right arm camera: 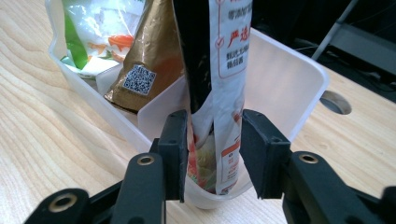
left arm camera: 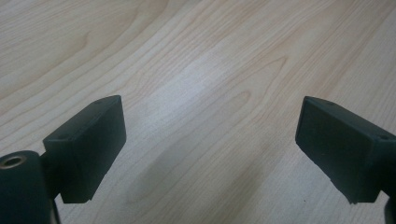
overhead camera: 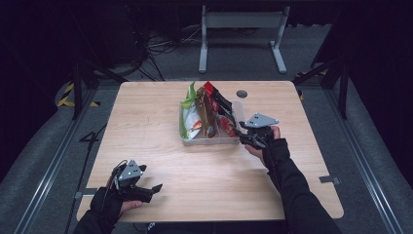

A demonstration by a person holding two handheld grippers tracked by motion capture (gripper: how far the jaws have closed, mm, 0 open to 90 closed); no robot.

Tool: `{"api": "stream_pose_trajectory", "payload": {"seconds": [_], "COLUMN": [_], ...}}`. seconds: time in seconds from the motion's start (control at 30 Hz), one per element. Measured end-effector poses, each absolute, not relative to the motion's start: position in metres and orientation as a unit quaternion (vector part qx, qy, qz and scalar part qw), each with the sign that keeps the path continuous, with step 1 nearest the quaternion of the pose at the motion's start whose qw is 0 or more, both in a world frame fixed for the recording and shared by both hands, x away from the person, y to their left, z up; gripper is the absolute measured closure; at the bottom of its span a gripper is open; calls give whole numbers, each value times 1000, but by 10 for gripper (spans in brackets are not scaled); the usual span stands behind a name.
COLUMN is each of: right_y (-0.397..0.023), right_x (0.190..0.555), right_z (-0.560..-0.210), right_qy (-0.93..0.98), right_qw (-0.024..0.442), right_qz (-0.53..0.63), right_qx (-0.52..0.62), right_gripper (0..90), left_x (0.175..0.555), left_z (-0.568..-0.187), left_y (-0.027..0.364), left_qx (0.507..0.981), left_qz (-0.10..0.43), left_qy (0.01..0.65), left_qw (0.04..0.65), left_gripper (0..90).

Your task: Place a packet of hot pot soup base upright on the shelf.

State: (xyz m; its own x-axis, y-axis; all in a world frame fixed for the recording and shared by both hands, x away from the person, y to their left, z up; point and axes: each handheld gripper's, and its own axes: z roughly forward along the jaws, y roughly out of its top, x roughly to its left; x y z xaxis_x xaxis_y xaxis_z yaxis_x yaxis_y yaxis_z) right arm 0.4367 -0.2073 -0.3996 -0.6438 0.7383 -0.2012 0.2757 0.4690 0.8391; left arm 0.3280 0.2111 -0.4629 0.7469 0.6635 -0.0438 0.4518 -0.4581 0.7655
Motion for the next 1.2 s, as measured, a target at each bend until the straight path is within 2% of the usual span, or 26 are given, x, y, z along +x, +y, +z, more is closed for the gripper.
{"api": "stream_pose_trajectory", "payload": {"seconds": [0.63, 1.2], "right_y": [-210, -219], "right_x": [425, 410], "right_z": [-376, -366], "right_qy": [801, 812], "right_qw": [296, 302], "right_qz": [425, 411], "right_qx": [301, 284], "right_gripper": [608, 530], "left_x": [328, 327], "left_z": [-462, -463], "left_y": [213, 211], "left_qx": [841, 847], "left_qz": [150, 150], "left_qy": [337, 331], "left_qw": [396, 388], "left_gripper": [97, 97]}}
